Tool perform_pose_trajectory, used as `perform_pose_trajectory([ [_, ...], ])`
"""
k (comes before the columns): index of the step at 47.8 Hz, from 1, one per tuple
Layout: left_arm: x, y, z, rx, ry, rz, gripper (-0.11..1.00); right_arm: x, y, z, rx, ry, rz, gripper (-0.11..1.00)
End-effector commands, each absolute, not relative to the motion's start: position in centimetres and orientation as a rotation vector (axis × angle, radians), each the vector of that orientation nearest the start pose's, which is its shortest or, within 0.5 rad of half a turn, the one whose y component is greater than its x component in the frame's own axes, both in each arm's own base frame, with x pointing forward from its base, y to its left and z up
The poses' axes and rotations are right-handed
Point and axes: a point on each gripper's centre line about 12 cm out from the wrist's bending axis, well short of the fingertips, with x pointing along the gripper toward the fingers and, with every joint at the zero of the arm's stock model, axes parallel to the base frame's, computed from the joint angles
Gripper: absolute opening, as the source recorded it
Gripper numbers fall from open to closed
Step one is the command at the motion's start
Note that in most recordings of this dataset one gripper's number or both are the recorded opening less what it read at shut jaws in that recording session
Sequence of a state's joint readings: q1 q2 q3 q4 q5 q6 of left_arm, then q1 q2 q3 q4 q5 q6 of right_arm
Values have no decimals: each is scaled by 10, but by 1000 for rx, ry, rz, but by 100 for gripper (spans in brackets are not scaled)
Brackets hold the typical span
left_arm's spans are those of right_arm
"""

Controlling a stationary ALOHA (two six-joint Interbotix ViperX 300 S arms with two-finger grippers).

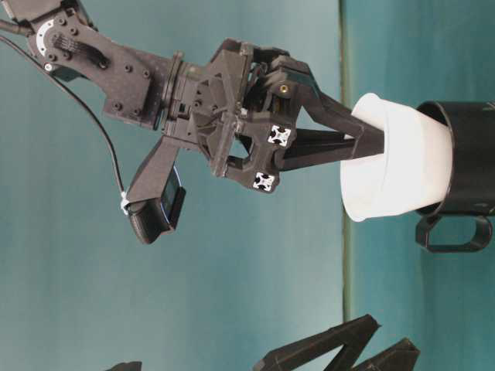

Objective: Put the paper cup into the moved cup holder.
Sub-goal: 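Lower the paper cup into the holder and open the right gripper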

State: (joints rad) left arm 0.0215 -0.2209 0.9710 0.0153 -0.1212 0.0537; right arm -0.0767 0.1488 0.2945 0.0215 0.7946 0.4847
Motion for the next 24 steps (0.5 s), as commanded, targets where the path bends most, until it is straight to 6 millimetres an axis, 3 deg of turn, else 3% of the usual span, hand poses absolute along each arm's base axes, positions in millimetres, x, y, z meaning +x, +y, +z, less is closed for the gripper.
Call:
perform_pose_trajectory([
  [1, 311, 6, 164, 60, 608, -2, 82, 414, -27, 181, 501, 1180, -348, 1],
  [16, 311, 6, 165, 61, 606, -3, 82, 413, -23, 182, 502, 1191, -342, 2],
  [24, 310, 6, 164, 61, 609, -3, 82, 415, -23, 184, 502, 1182, -339, 15],
])
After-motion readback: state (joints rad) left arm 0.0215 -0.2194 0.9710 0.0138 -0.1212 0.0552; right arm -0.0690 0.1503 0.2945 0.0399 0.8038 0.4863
